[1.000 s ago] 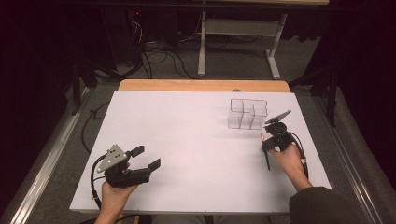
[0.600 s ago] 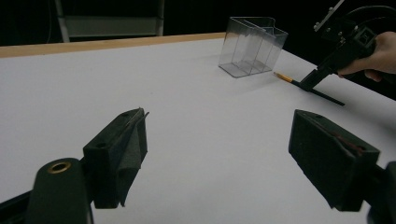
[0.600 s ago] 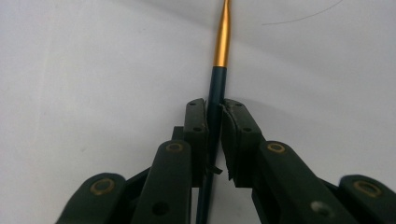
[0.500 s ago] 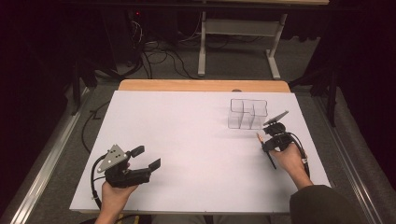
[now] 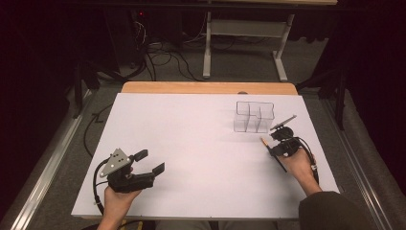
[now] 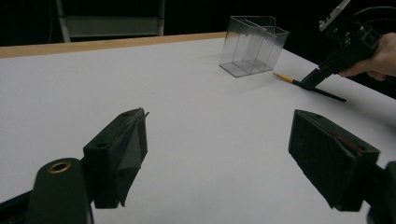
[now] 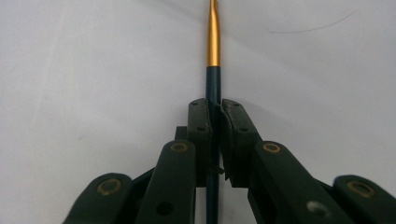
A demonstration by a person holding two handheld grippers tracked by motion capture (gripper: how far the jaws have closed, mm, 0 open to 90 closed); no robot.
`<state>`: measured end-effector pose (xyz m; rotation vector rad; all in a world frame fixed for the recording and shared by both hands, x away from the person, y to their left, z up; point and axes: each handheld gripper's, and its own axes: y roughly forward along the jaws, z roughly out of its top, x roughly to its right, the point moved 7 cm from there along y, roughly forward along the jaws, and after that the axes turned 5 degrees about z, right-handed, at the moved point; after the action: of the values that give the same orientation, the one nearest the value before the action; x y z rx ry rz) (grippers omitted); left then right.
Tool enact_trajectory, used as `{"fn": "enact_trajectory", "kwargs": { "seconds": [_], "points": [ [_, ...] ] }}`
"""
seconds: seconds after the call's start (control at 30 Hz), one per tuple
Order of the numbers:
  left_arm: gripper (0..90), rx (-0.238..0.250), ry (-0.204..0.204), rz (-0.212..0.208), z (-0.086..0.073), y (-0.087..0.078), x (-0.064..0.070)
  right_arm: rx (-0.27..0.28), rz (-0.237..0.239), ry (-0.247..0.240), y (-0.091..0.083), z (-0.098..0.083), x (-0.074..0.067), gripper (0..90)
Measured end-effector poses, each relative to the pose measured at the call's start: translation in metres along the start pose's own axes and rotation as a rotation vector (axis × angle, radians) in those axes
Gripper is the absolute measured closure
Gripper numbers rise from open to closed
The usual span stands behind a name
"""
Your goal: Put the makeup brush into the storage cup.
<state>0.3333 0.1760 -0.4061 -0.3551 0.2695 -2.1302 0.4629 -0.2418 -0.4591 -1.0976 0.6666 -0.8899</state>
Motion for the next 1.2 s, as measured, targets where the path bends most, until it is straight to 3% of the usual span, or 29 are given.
{"fn": "enact_trajectory", "kwargs": {
  "seconds": [0.53,1.2],
  "points": [
    [19.9,-0.003,0.000,0.001,0.000,0.001,0.000,0.043,0.010,-0.032,-0.003,0.005,-0.005,85.0],
    [20.8,0.001,0.003,0.024,-0.001,0.001,-0.004,0.152,0.081,-0.056,-0.021,0.009,-0.013,85.0]
  ]
}}
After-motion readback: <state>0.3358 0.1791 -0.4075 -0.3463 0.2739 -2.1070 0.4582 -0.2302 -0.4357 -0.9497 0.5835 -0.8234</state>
